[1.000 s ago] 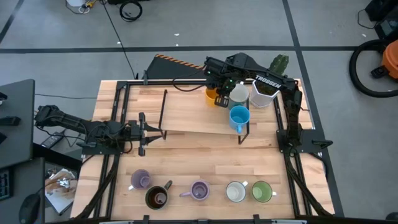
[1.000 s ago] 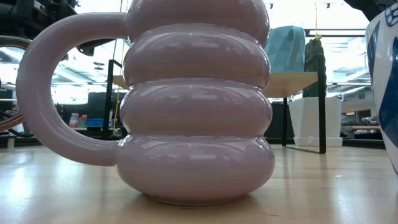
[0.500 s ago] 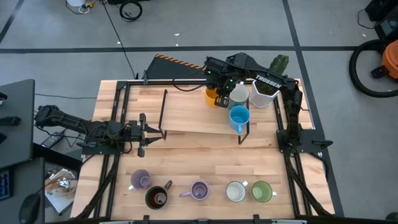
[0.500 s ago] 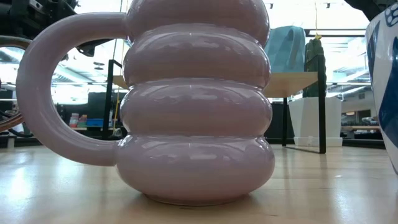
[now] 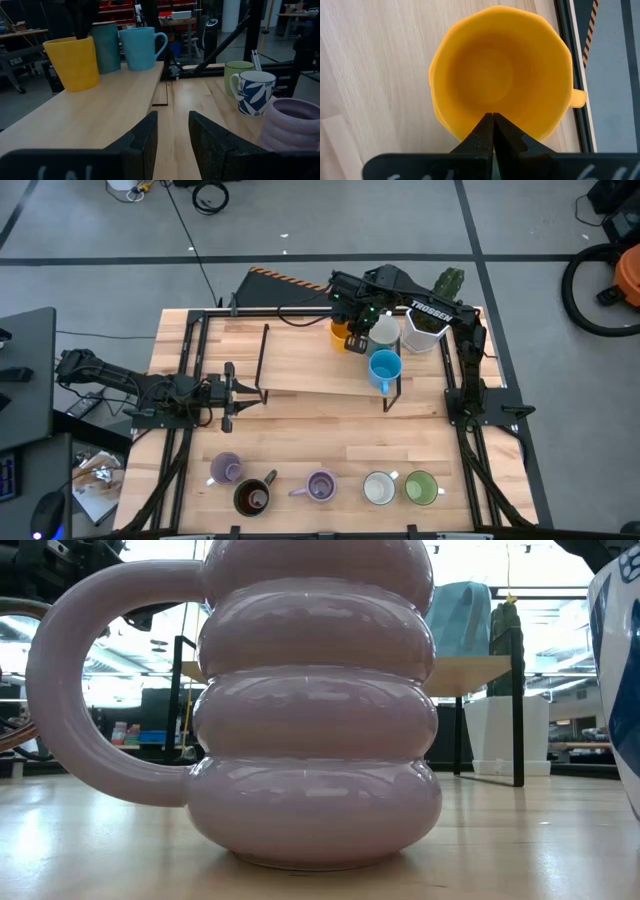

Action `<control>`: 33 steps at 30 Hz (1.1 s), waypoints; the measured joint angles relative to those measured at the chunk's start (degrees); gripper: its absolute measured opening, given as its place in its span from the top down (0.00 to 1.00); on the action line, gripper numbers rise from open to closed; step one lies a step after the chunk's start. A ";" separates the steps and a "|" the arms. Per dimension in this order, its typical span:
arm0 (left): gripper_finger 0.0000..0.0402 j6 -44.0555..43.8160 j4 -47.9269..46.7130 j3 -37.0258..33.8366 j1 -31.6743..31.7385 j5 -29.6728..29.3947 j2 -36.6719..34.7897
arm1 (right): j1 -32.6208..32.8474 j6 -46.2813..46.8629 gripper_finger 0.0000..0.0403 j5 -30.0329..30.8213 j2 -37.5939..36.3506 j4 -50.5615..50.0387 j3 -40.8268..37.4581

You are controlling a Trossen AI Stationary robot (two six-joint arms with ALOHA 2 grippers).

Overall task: Place coffee mugs
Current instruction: Put the yellow mug on the shelf

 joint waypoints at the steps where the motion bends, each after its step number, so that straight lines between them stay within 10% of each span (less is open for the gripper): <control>1: 0.71 0.00 0.00 0.00 0.00 0.00 0.00 | 0.00 -0.04 0.97 0.00 0.00 0.00 0.00; 33: 0.71 0.11 -0.19 0.00 0.00 0.00 0.00 | 3.99 -9.49 0.96 0.49 -4.10 25.28 7.48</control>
